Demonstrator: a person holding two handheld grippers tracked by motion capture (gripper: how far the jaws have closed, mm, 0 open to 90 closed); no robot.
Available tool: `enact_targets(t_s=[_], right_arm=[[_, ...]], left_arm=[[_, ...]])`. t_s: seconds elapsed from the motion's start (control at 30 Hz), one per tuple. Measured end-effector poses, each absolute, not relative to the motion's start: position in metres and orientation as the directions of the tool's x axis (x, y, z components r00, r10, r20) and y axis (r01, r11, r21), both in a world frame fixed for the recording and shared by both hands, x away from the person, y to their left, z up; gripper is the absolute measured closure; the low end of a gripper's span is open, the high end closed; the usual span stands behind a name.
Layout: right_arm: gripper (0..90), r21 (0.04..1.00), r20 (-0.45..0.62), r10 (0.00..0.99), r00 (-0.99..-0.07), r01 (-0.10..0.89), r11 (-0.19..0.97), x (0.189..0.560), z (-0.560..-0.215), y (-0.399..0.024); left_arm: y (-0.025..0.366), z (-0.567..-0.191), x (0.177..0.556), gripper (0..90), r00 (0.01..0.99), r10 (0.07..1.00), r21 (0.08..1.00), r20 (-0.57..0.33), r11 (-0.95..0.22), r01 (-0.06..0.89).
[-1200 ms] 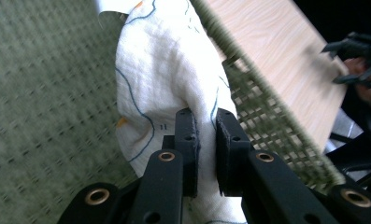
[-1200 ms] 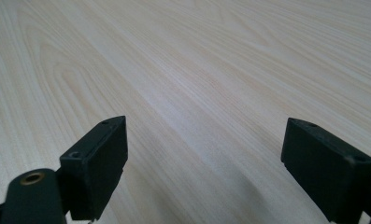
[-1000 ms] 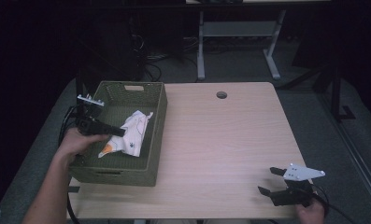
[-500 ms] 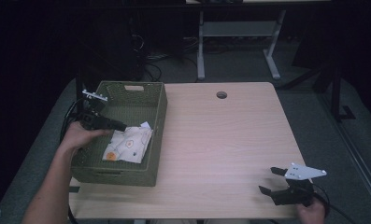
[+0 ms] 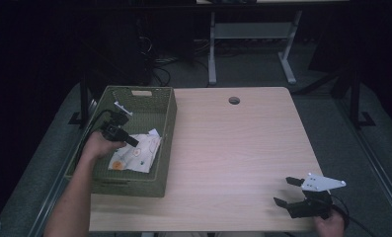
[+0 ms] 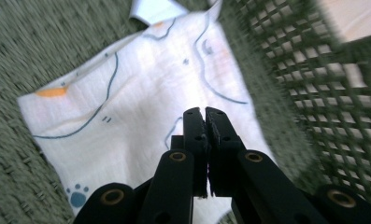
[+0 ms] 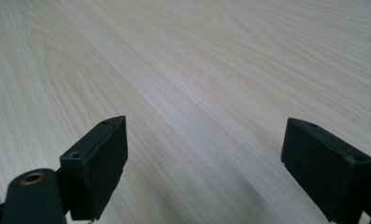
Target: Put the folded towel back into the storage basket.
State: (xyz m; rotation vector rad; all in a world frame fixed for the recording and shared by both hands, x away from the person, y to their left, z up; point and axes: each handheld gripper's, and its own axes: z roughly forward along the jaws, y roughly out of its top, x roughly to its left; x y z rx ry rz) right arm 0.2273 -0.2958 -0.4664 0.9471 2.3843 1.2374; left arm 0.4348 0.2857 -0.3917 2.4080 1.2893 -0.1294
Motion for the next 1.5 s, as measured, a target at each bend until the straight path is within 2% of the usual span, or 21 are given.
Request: enact_targets(t_s=[0.17, 0.3, 0.4, 0.83, 0.97, 1.13, 1.5], right_arm=[[14.1, 0.807, 0.039, 0.671, -0.741, 0.419, 0.416, 0.227, -0.466, -0.296], [14.1, 0.808, 0.040, 0.672, -0.740, 0.419, 0.414, 0.227, -0.467, -0.297], [14.1, 0.809, 0.039, 0.671, -0.741, 0.418, 0.414, 0.227, -0.466, -0.298], [14.1, 0.813, 0.039, 0.653, -0.757, 0.404, 0.419, 0.229, -0.464, -0.301], [14.1, 0.820, 0.043, 0.652, -0.757, 0.400, 0.410, 0.229, -0.463, -0.303], [14.1, 0.812, 0.045, 0.649, -0.760, 0.406, 0.420, 0.231, -0.465, -0.301], [14.1, 0.809, 0.050, 0.651, -0.758, 0.412, 0.418, 0.231, -0.466, -0.300]], left_arm=[[0.279, -0.407, 0.443, 90.0, 0.540, 0.811, 0.264, -0.226, -0.482, 0.835], [0.277, -0.426, 0.445, 86.0, 0.547, 0.827, 0.179, -0.129, -0.523, 0.833], [0.284, -0.427, 0.447, 85.7, 0.508, 0.842, 0.210, -0.183, -0.471, 0.857], [0.290, -0.392, 0.425, 79.5, 0.506, 0.824, 0.370, -0.255, -0.400, 0.838], [0.288, -0.384, 0.417, 77.2, 0.510, 0.822, 0.403, -0.255, -0.389, 0.829], [0.283, -0.380, 0.409, 74.1, 0.527, 0.824, 0.411, -0.208, -0.416, 0.811], [0.290, -0.376, 0.402, 69.6, 0.494, 0.833, 0.471, -0.251, -0.341, 0.814]])
